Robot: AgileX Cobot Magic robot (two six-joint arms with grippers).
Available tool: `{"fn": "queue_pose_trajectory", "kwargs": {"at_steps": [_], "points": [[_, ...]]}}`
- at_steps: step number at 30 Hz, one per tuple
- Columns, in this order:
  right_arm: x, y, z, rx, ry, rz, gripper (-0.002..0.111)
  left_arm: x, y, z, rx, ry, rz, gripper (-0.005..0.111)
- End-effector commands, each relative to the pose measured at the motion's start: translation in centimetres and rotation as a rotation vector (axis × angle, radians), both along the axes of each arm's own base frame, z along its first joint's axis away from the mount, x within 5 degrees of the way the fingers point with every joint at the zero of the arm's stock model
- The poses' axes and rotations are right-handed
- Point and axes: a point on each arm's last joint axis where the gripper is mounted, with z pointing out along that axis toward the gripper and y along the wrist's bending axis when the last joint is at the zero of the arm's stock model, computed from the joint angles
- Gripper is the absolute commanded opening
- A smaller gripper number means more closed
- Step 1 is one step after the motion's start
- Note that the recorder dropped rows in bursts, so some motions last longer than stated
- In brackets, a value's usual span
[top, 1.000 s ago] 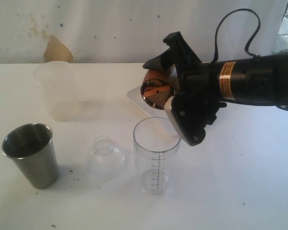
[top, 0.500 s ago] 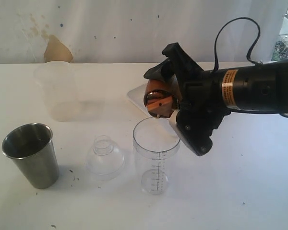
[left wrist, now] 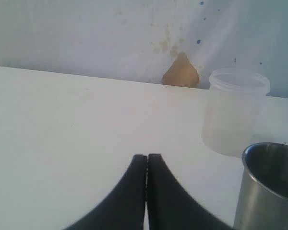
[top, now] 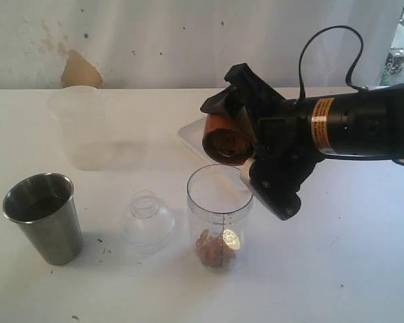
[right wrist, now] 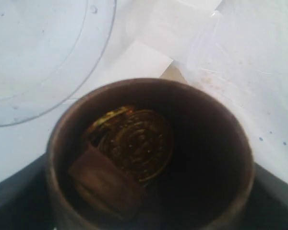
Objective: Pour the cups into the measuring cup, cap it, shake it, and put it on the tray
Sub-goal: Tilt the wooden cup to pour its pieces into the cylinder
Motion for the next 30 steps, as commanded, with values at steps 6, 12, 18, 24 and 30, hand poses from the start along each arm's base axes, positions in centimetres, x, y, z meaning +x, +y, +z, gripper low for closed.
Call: {"fn": "queue_pose_trajectory", "kwargs": {"at_steps": [6, 12, 18, 24, 30], "points": [[-0.3, 0.1, 0.4, 0.009, -0.02, 0.026, 0.0, 0.0, 0.0, -0.2, -0.001, 0.003, -0.006, 0.001], [-0.3, 0.2, 0.5, -0.023, -0.052, 0.05, 0.0, 0.0, 0.0, -0.2, -0.001, 0.003, -0.006, 0.001], [-1.0, 0.7, 1.4, -0.085, -0.133, 0.091, 0.0, 0.0, 0.0, -0.2, -0.001, 0.003, -0.006, 0.001], [-1.3, 1.5, 1.1, -0.178, -0.172, 0.093, 0.0, 0.0, 0.0, -0.2, -0.001, 0.003, -0.006, 0.001], [-1.2, 1.4, 1.0, -0.214, -0.18, 0.071, 0.0, 0.0, 0.0, -0.2, -0.001, 0.003, -0.006, 0.001]]}}
